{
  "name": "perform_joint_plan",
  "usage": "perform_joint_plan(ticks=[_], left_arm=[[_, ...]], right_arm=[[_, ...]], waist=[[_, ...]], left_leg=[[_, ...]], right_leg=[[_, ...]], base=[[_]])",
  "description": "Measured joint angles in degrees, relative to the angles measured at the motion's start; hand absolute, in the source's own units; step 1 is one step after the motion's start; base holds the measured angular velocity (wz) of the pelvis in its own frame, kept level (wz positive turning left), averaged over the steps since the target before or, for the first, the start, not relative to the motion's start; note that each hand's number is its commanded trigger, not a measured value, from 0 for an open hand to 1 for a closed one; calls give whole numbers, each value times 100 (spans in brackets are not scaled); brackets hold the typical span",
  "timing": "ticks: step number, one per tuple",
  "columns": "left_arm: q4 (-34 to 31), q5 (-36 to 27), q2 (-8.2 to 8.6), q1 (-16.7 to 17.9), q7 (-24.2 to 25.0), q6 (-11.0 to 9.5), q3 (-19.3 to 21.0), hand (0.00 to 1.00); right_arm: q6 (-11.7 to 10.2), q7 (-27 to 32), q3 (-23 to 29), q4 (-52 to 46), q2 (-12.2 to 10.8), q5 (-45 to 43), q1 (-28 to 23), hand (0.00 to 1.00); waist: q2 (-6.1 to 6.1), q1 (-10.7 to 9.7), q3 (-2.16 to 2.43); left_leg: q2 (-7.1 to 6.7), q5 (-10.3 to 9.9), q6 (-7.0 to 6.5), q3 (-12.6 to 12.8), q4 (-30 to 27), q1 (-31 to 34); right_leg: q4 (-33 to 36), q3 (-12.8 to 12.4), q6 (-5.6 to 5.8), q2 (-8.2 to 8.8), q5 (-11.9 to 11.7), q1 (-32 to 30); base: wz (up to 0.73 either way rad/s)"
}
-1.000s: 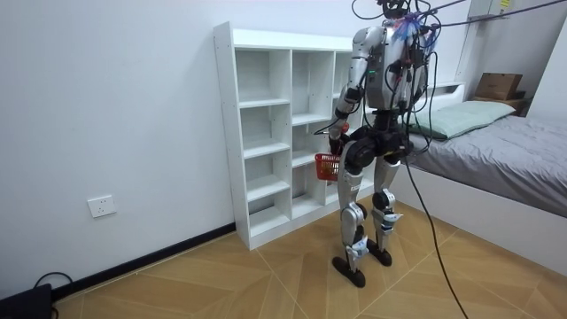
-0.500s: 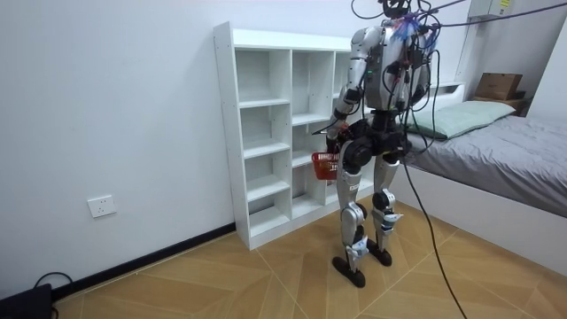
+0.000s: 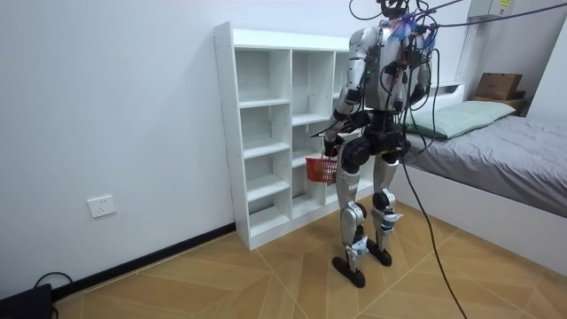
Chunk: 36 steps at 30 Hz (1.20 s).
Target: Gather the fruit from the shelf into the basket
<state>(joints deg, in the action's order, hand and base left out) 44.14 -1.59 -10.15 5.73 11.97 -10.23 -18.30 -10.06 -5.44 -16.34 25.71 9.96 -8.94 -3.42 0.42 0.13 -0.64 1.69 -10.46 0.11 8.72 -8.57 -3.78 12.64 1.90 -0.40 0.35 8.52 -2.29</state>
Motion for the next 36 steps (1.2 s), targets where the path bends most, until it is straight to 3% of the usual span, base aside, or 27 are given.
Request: perform_joint_plan(ticks=[10,19,36], left_arm=[[-27,4,-23,18,-9,0,32,100],[-22,16,-25,174,8,2,41,100],[-24,7,-7,385,94,1,481,100]], right_arm=[[-33,99,55,8,117,71,-11,0],[-109,359,419,-13,106,73,-84,0],[-115,616,494,-105,107,454,-218,0]], waist=[[-26,-26,12],[-20,-150,10],[70,-152,14]], left_leg=[[58,-45,24,7,-11,-107],[58,-46,25,49,-4,-227],[69,-83,39,53,35,-395]], right_leg=[[-89,-12,-30,-56,-29,145],[-119,-22,-29,-58,-28,233],[-101,-24,-30,-71,-20,337]], base=[[0],[-2],[-1]])
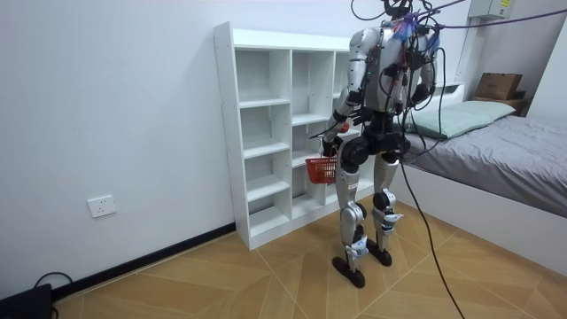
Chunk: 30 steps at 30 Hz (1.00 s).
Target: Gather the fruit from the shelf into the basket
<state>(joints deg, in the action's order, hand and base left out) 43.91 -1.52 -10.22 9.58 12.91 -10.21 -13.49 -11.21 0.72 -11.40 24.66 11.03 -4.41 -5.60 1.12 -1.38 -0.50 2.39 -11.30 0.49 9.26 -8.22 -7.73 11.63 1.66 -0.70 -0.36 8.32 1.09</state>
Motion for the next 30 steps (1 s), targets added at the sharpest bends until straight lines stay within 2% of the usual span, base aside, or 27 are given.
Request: perform_joint_plan(ticks=[15,30], left_arm=[[-5,-4,4,33,-67,0,6,100],[-102,-6,3,33,-101,0,8,100]], right_arm=[[-143,459,162,-62,0,195,-1,0],[-189,925,312,-61,-1,372,2,0]], waist=[[-6,-10,6],[14,-76,3]], left_leg=[[-1,-2,-2,-2,-6,-1],[-2,-1,-2,-5,-7,24]], right_leg=[[-1,1,1,1,1,6],[3,16,2,5,1,20]], base=[[0],[0]])
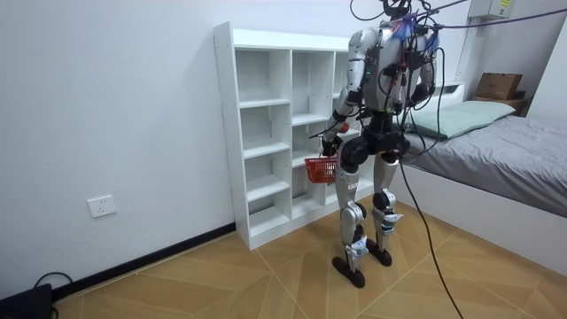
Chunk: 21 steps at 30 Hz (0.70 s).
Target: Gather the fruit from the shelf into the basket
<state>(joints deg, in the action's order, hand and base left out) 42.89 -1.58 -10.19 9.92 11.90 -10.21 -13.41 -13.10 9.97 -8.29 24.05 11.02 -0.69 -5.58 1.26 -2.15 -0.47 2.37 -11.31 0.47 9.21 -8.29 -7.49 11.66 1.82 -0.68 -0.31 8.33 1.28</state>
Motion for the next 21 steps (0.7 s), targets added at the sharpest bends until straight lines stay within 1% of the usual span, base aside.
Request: perform_joint_plan(ticks=[1,2,3,4,8,10,13,15,16,19,21], left_arm=[[-2,2,0,0,5,0,7,100],[-12,3,0,-1,10,0,34,100],[-15,3,2,-1,14,0,84,100],[-15,3,2,-1,13,1,108,100],[-15,4,-14,-1,17,16,252,100],[-15,0,-28,-1,16,29,256,100],[-25,3,-33,1,16,61,255,100],[-149,3,-37,14,21,144,253,100],[-188,3,-39,26,27,146,254,100],[-309,3,-51,106,119,147,254,100],[-309,3,-54,113,133,147,254,100]], right_arm=[[0,10,9,0,1,15,0,0],[0,29,20,2,1,53,0,0],[0,29,25,14,1,105,-1,0],[1,29,27,21,1,129,-1,0],[2,23,65,26,20,202,-1,0],[2,21,64,79,30,245,0,0],[21,36,64,258,51,272,8,0],[33,38,64,402,51,311,9,0],[49,38,64,426,51,327,9,0],[73,54,64,452,51,370,64,0],[72,73,64,456,52,417,138,0]], waist=[[4,27,0],[19,46,-8],[47,50,-26],[59,56,-30],[71,90,-31],[69,94,-29],[60,102,-23],[59,101,-21],[58,109,-21],[-4,143,24],[-19,145,24]], left_leg=[[0,0,0,1,-1,0],[0,0,0,1,-12,-4],[0,0,0,0,-30,-7],[1,0,0,0,-36,-6],[-2,0,0,-13,-40,-4],[-2,0,0,-44,-40,-9],[-3,0,0,-88,-47,3],[-6,0,0,-153,-49,27],[-6,0,0,-160,-51,31],[-6,0,0,-173,-79,92],[-10,0,0,-171,-94,129]], right_leg=[[1,-1,0,0,0,14],[0,-2,0,0,0,22],[-3,-1,0,1,0,8],[-3,-1,-1,1,0,8],[-7,4,2,12,2,6],[-6,10,2,11,2,14],[2,56,2,18,2,25],[6,130,-2,28,5,23],[5,138,-5,29,7,20],[66,151,-15,36,15,-41],[111,154,-23,47,48,-116]], base=[[0],[0],[0],[0],[0],[2],[9],[13],[6],[0],[0]])
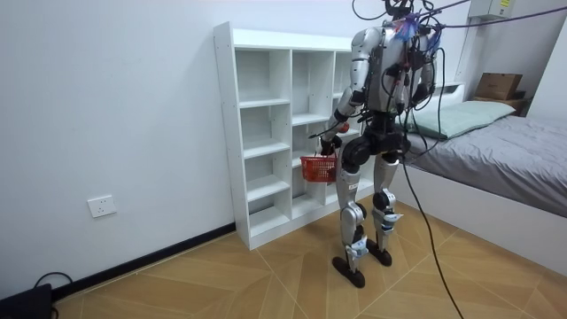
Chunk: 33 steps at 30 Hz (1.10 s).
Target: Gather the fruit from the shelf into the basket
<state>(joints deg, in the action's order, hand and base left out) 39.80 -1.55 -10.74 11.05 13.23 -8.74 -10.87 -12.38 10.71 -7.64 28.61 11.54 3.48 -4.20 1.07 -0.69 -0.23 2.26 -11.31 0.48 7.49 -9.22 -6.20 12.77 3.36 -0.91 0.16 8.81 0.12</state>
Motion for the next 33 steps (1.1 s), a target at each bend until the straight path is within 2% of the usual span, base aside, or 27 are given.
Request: perform_joint_plan(ticks=[4,7,9,16,21,24,28,33], left_arm=[[4,8,-24,-3,-4,0,5,100],[89,1,-70,-75,1,2,1,100],[215,3,-78,-124,0,11,-2,100],[573,133,-89,-371,-9,19,-13,100],[707,233,-91,-736,-30,19,3,100],[702,238,-91,-820,-25,21,5,100],[704,285,-87,-832,-20,38,4,100],[699,365,-97,-907,-37,87,-15,100]], right_arm=[[-8,91,0,455,22,-56,518,0],[-6,112,34,1084,35,-31,952,0],[-2,131,62,1403,62,22,1240,0],[-22,305,222,1791,104,-167,1778,0],[-45,367,263,2023,294,-258,2052,0],[-46,480,321,2023,428,-286,2177,0],[-46,583,401,2024,474,-279,2312,0],[-49,599,430,2024,486,-159,2604,0]], waist=[[29,-11,-12],[107,-66,-63],[130,-41,-63],[153,-32,-81],[154,157,-113],[145,274,-121],[137,395,-131],[170,449,-198]], left_leg=[[-6,2,1,-36,-148,271],[-23,6,-1,-155,-263,483],[-29,5,-1,-194,-378,719],[-76,47,-16,-366,-552,1246],[-108,57,-32,-431,-653,1602],[-130,91,-45,-441,-668,1809],[-127,91,-44,-449,-730,1937],[-179,91,-48,-451,-871,2237]], right_leg=[[113,16,-9,20,6,-229],[139,157,-16,66,1,-347],[196,199,-20,76,-1,-507],[388,365,-33,179,7,-941],[507,449,-36,252,29,-1280],[603,455,-38,283,31,-1517],[619,466,-39,286,34,-1613],[897,464,-42,364,85,-1970]], base=[[3],[24],[8],[14],[7],[3],[3],[2]])
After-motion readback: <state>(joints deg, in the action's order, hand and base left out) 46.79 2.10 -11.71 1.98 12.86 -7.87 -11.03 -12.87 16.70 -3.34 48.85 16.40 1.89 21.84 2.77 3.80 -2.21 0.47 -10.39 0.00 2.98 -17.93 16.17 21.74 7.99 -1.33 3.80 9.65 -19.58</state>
